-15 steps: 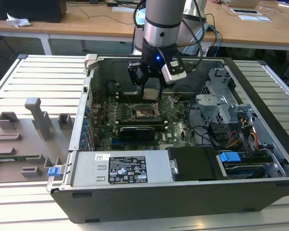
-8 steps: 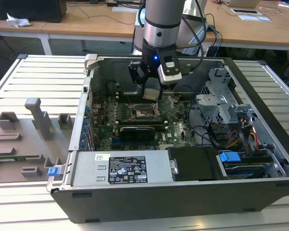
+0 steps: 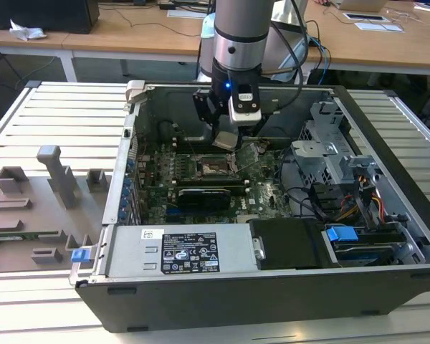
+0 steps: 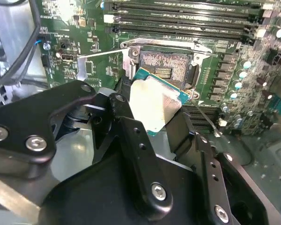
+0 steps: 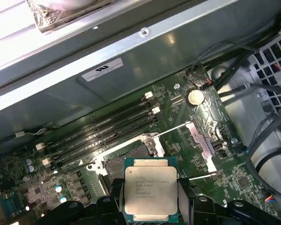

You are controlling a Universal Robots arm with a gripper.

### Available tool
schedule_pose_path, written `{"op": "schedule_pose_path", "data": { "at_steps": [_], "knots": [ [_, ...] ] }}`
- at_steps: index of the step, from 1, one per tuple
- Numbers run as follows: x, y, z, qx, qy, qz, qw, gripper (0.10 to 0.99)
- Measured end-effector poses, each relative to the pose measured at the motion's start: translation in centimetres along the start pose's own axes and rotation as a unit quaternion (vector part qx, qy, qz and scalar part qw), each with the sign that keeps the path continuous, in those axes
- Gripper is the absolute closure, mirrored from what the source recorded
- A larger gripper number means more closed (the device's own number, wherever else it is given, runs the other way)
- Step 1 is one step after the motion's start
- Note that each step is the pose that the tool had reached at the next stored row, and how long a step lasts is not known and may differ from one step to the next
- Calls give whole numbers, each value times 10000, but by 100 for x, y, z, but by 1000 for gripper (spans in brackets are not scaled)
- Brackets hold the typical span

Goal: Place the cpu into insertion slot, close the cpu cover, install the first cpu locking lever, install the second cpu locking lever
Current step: 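Place the cpu into insertion slot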

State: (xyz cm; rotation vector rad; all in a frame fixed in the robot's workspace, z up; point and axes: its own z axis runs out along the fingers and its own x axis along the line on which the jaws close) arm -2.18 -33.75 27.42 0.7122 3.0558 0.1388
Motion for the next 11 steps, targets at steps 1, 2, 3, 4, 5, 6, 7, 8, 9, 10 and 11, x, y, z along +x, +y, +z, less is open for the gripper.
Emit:
{"op": "schedule_pose_path", "data": {
  "at_steps": [1,2,3,4,5,6,7,8,9,10,11],
  "knots": [
    [0,0,1,-3,-9,106,9999,541],
    [0,0,1,-4,-17,195,9998,541],
    [0,0,2,-6,-26,297,9996,541],
    [0,0,2,-8,-33,386,9992,541],
    [0,0,3,-10,-43,494,9988,541],
    [0,0,3,-13,-53,609,9981,541],
    [0,0,4,-14,-61,701,9975,541],
    [0,0,4,-16,-68,781,9969,541],
    [0,0,5,-18,-77,885,9960,541],
    [0,0,5,-20,-86,987,9951,541],
    [0,0,6,-22,-95,1101,9939,541]
  ]
}}
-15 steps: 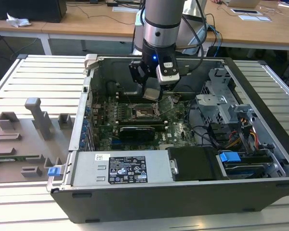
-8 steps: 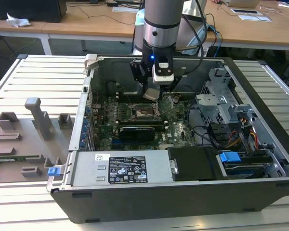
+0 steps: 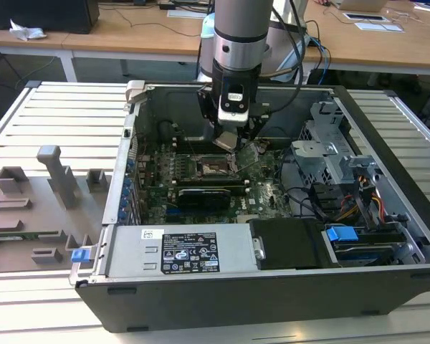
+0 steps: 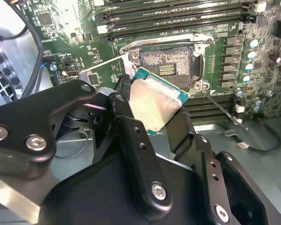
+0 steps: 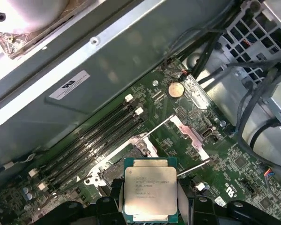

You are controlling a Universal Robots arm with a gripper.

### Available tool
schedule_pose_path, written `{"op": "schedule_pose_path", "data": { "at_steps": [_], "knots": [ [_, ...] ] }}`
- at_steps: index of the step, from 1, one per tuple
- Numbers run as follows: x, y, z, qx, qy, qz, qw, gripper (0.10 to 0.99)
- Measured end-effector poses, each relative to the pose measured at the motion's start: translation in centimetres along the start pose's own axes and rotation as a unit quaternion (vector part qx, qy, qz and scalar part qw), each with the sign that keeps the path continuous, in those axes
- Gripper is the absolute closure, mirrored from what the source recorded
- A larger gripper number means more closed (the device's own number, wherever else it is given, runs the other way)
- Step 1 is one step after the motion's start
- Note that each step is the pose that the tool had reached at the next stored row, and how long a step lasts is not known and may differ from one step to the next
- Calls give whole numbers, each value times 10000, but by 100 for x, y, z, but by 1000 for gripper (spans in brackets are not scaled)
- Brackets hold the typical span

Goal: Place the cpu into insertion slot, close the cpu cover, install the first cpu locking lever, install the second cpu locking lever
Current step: 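Place the cpu into insertion slot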

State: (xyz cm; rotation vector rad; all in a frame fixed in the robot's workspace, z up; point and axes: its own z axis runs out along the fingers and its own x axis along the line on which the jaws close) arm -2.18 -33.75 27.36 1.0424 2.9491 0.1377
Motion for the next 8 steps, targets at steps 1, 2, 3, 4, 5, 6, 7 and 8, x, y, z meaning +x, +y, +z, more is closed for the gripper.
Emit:
{"op": "schedule_pose_path", "data": {
  "at_steps": [1,2,3,4,5,6,7,8],
  "knots": [
    [0,0,0,-1,-6,65,10000,541],
    [0,0,0,-2,-11,120,9999,541],
    [0,0,1,-5,-21,239,9997,541],
    [0,0,2,-6,-28,324,9995,541],
    [-1,0,2,-7,-31,364,9993,541],
    [-1,0,2,-8,-37,427,9991,541],
    [-1,0,3,-10,-44,504,9987,541],
    [-1,0,3,-11,-50,575,9983,541]
  ]
}}
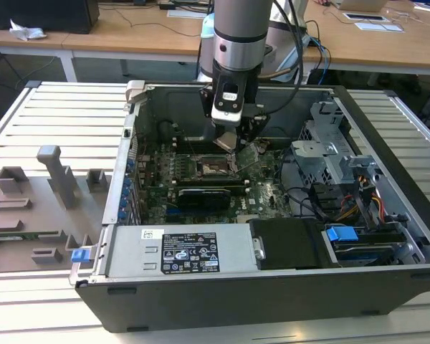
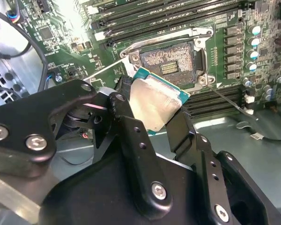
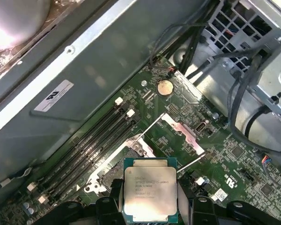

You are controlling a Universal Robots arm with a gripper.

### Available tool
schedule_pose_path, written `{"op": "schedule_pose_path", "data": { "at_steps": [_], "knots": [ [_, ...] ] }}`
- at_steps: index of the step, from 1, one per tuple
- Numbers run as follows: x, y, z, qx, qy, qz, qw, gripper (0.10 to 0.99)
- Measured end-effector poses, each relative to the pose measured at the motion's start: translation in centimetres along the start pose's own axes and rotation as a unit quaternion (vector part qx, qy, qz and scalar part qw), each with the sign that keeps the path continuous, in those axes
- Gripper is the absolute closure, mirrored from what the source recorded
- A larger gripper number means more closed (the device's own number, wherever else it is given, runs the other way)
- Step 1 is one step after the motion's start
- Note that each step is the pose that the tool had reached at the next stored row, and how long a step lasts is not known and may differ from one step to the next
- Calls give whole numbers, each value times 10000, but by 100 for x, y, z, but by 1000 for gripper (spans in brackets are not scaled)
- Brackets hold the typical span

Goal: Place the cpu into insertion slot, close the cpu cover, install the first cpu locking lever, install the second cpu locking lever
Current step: 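Place the cpu into insertion slot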

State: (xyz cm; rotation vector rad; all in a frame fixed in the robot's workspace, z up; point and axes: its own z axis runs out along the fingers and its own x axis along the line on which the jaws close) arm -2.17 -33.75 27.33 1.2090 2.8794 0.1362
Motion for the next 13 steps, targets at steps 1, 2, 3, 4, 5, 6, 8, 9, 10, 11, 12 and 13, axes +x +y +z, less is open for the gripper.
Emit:
{"op": "schedule_pose_path", "data": {
  "at_steps": [1,2,3,4,5,6,8,9,10,11,12,13],
  "knots": [
    [0,0,1,-1,-4,45,10000,541],
    [0,0,1,-2,-8,93,10000,541],
    [0,0,1,-3,-14,165,9999,541],
    [0,0,1,-4,-18,211,9998,541],
    [0,0,1,-7,-31,360,9993,541],
    [0,0,1,-8,-38,446,9990,541],
    [0,0,2,-13,-56,652,9979,541],
    [0,0,2,-14,-61,704,9975,541],
    [0,0,3,-15,-65,758,9971,541],
    [0,0,3,-16,-72,829,9965,541],
    [0,0,3,-17,-76,878,9961,541],
    [0,0,3,-18,-83,962,9953,541]
  ]
}}
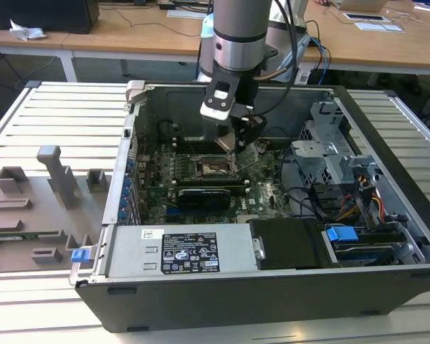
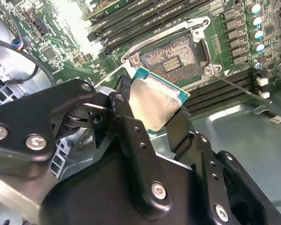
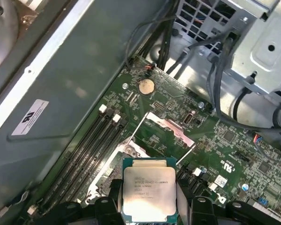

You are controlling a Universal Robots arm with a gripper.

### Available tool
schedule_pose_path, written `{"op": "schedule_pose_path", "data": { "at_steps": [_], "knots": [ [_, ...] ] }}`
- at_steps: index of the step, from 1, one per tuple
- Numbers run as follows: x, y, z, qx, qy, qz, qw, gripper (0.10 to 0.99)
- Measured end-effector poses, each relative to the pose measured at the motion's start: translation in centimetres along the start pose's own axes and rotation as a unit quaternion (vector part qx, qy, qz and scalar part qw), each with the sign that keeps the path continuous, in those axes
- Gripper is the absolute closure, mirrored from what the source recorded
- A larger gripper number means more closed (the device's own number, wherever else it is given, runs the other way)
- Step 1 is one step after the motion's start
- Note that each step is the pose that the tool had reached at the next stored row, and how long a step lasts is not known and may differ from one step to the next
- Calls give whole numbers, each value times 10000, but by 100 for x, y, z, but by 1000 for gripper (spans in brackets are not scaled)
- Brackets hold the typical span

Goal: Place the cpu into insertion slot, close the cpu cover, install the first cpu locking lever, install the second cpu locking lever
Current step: 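Place the cpu into insertion slot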

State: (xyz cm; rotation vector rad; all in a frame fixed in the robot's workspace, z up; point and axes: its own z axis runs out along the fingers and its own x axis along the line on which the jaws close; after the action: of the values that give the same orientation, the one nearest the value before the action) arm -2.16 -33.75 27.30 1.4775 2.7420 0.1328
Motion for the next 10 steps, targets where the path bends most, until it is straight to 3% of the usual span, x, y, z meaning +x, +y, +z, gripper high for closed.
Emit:
{"op": "schedule_pose_path", "data": {
  "at_steps": [6,10],
  "knots": [
    [0,0,1,-9,-40,459,9989,541],
    [0,0,2,-15,-65,758,9971,541]
  ]
}}
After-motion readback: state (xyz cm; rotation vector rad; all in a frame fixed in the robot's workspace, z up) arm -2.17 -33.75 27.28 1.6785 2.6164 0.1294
